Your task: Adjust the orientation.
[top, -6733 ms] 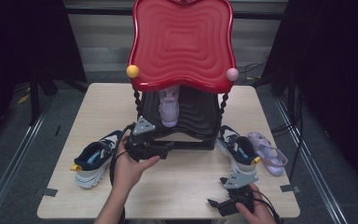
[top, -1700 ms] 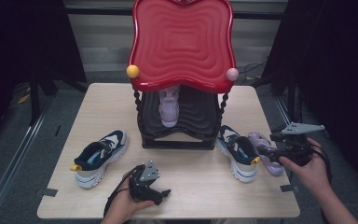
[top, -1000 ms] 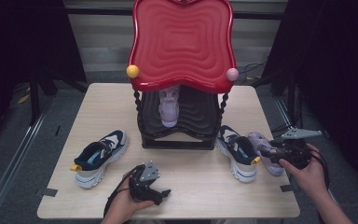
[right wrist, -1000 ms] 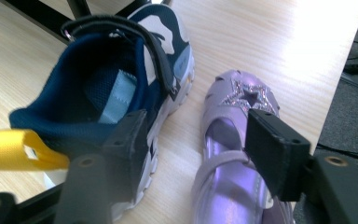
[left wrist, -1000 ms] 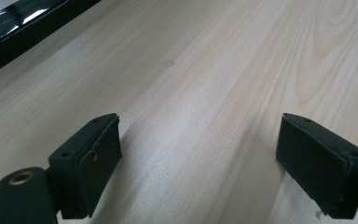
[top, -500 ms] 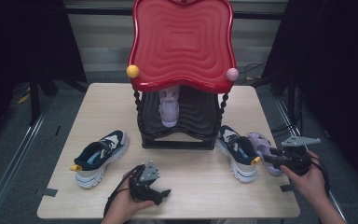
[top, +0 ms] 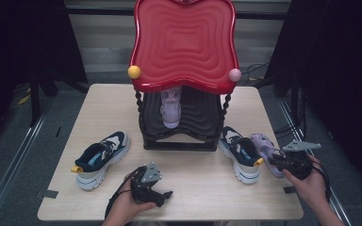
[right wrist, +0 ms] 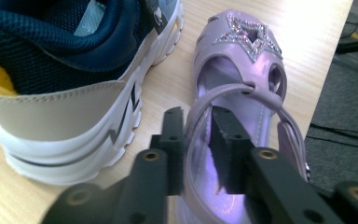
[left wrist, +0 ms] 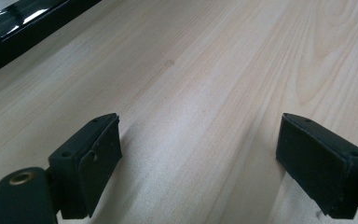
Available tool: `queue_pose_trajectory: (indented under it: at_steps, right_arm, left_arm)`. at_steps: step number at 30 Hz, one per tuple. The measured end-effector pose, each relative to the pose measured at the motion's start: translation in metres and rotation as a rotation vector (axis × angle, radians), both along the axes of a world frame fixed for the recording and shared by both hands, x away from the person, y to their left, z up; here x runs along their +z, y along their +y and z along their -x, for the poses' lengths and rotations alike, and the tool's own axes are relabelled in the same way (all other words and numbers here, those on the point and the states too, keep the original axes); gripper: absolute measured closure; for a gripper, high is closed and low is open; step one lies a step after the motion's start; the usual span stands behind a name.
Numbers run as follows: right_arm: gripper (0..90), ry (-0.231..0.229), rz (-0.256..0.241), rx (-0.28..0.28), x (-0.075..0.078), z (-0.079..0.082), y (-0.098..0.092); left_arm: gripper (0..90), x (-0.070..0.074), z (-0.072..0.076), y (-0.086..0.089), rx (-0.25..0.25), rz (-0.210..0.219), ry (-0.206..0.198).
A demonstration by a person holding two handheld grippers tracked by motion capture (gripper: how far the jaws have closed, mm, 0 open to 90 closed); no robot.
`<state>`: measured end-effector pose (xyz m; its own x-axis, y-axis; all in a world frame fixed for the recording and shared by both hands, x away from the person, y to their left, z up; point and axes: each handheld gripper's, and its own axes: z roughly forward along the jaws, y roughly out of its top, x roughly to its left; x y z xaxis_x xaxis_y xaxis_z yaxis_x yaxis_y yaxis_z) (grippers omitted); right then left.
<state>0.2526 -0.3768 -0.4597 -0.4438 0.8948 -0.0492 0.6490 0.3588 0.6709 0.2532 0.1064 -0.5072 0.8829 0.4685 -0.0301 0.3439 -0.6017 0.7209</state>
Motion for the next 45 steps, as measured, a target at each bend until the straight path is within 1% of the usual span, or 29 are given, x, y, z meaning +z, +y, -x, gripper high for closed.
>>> queue_pose_trajectory:
  at_steps: [1,3,6,11,14,17,19,22,24,25,26,30,31,33,36,38,41,42,43,44,45]
  right_arm:
    - [78.4,-0.01,0.015,0.009,0.0,-0.001,0.002]
    - [80.0,-0.023,0.027,0.015,0.001,-0.003,0.006]
    - [81.7,-0.038,0.024,0.009,0.002,-0.004,0.01]
    - [84.1,-0.06,-0.013,-0.038,0.001,-0.008,0.01]
    - [85.1,-0.075,-0.024,-0.056,0.001,-0.01,0.009]
    - [85.2,-0.082,-0.032,-0.05,0.0,-0.013,0.011]
    - [84.8,-0.064,-0.053,-0.051,-0.002,-0.013,0.015]
    - [84.6,-0.068,-0.049,-0.038,-0.004,-0.011,0.019]
    - [83.5,-0.057,-0.064,-0.033,-0.004,-0.01,0.021]
    - [82.2,-0.063,-0.061,-0.026,-0.004,-0.009,0.022]
    - [80.8,-0.058,-0.055,-0.031,-0.004,-0.009,0.023]
    - [75.6,-0.06,-0.035,-0.03,-0.003,-0.008,0.024]
    - [74.7,-0.062,-0.046,-0.032,-0.002,-0.008,0.023]
    - [73.6,-0.058,-0.051,-0.032,0.002,-0.007,0.022]
    - [71.9,-0.079,-0.052,-0.022,0.009,-0.005,0.02]
    - [71.0,-0.083,-0.047,-0.031,0.013,-0.004,0.018]
    - [69.8,-0.103,-0.061,-0.05,0.019,-0.002,0.011]
    - [69.2,-0.102,-0.066,-0.061,0.021,-0.002,0.008]
    - [68.7,-0.108,-0.06,-0.074,0.022,-0.002,0.005]
    - [68.6,-0.118,-0.063,-0.078,0.023,-0.002,0.002]
    - [68.3,-0.119,-0.065,-0.086,0.023,-0.001,0.001]
  left_arm:
    - [13.4,0.0,0.0,0.0,0.0,0.0,0.0]
    - [13.4,0.0,0.0,0.0,0.0,0.002,0.0]
    - [13.4,0.0,0.0,0.0,0.0,0.002,0.0]
    - [13.4,0.0,0.0,0.0,0.001,0.002,0.0]
    - [13.4,0.0,0.0,0.0,0.002,0.003,0.0]
    - [13.4,0.0,0.0,-0.001,0.002,0.003,0.0]
    - [13.4,0.0,-0.001,-0.001,0.002,0.003,0.0]
    - [13.4,0.0,0.0,-0.001,0.002,0.003,0.0]
    - [13.4,0.0,0.0,-0.001,0.002,0.003,0.0]
    - [13.4,0.0,0.0,-0.001,0.002,0.003,0.0]
    - [13.4,0.0,-0.001,-0.001,0.002,0.003,0.0]
    - [13.4,0.0,-0.001,-0.001,0.002,0.003,0.0]
    - [13.4,0.0,-0.001,-0.001,0.002,0.003,0.0]
    - [13.4,0.0,-0.001,-0.001,0.002,0.003,0.0]
    - [13.4,0.0,-0.001,-0.001,0.002,0.002,0.0]
    - [13.4,0.0,-0.001,-0.001,0.001,0.003,0.0]
    - [13.4,0.0,-0.001,-0.001,0.002,0.003,0.0]
    - [13.4,0.0,-0.001,-0.001,0.002,0.003,0.0]
    - [13.4,0.0,-0.001,-0.001,0.001,0.003,0.0]
    - [13.4,0.0,-0.001,-0.001,0.002,0.003,0.0]
    - [13.4,0.0,-0.001,-0.001,0.002,0.003,0.0]
